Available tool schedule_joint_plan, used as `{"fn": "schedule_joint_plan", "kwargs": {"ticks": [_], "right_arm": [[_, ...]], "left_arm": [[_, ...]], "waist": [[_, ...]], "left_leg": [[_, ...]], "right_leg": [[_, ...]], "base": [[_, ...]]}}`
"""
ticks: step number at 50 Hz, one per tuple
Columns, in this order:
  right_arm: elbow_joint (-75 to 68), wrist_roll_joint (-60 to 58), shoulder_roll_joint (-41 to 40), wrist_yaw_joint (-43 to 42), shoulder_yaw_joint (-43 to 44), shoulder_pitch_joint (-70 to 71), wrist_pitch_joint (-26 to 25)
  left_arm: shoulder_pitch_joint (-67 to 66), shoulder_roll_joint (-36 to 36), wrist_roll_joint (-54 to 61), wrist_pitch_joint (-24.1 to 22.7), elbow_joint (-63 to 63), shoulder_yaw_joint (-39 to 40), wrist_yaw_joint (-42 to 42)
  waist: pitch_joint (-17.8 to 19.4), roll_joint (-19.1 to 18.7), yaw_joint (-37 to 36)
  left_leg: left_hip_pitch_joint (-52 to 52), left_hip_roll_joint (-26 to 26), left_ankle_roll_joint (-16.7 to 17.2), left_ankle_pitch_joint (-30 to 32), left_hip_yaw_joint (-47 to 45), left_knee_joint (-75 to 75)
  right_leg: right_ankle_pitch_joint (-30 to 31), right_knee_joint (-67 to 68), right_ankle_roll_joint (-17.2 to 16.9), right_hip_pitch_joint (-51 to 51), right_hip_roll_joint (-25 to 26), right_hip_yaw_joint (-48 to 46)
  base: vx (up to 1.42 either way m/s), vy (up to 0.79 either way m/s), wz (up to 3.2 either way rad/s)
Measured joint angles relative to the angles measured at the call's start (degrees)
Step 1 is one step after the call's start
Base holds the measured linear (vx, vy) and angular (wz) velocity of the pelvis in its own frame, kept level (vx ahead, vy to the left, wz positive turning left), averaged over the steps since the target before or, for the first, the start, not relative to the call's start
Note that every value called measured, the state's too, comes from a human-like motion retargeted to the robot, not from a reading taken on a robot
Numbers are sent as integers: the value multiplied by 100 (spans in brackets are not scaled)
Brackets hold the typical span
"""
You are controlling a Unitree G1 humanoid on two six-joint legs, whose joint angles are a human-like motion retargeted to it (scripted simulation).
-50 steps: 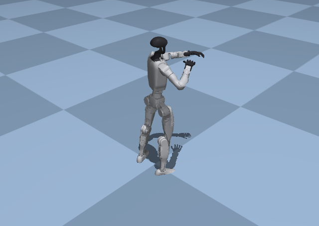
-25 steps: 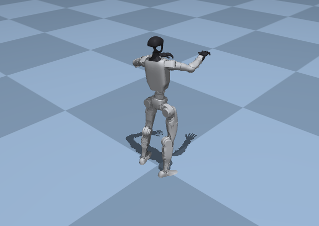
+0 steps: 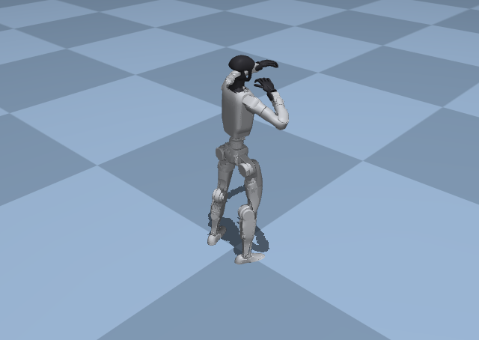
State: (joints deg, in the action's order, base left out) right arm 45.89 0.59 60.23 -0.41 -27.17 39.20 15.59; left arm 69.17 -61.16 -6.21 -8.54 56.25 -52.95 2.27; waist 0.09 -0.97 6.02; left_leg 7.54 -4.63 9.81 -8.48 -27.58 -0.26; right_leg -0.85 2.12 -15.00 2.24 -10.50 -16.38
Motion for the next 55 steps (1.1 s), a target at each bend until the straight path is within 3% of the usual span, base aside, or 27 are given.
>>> {"fn": "schedule_joint_plan", "kwargs": {"ticks": [3,8,13,20,28,34,43,55], "right_arm": [[-104,-107,-31,-22,41,-20,0],[-1011,-629,-115,55,-103,112,-657],[-2698,-1255,-358,447,-291,308,-1000],[-5581,-1442,-778,338,-314,553,-1180],[-7550,-1251,-1001,350,-227,749,-1538],[-6847,-1377,-1002,172,-334,562,-1467],[-3779,-1579,-893,417,60,-564,-1222],[-1155,-852,-626,-125,922,-1675,-761]], "left_arm": [[192,172,-170,-67,-86,-298,55],[189,420,-499,59,-1528,-103,112],[-300,664,-747,-158,-3642,403,-348],[-1165,874,-338,-581,-6152,665,-990],[-1844,1049,81,-529,-7236,546,-1664],[-1780,1439,-151,-456,-6908,496,-1687],[-1228,2134,-848,-101,-5537,651,-1020],[428,3058,-1456,457,-1312,259,812]], "waist": [[-18,7,59],[28,101,-55],[49,204,-376],[27,332,-991],[-70,446,-1424],[-52,451,-1341],[110,270,-604],[98,-58,816]], "left_leg": [[-44,7,18,7,-17,11],[-68,83,10,-5,90,21],[-65,158,11,-40,298,30],[-81,174,68,-39,643,6],[-139,194,110,11,951,-30],[-132,203,94,28,967,-42],[-3,159,4,-41,568,-18],[118,-17,22,-68,-239,-19]], "right_leg": [[16,0,0,-53,-9,22],[-9,58,0,-30,-119,-64],[-59,123,0,88,-235,-253],[-106,146,70,294,-272,-604],[-134,138,130,451,-291,-948],[-146,137,114,473,-299,-975],[-131,127,3,344,-244,-557],[-29,48,0,-42,37,212]], "base": [[0,0,0],[0,3,15],[1,5,42],[1,1,52],[2,0,43],[0,0,4],[0,-2,-45],[0,-4,-68]]}}
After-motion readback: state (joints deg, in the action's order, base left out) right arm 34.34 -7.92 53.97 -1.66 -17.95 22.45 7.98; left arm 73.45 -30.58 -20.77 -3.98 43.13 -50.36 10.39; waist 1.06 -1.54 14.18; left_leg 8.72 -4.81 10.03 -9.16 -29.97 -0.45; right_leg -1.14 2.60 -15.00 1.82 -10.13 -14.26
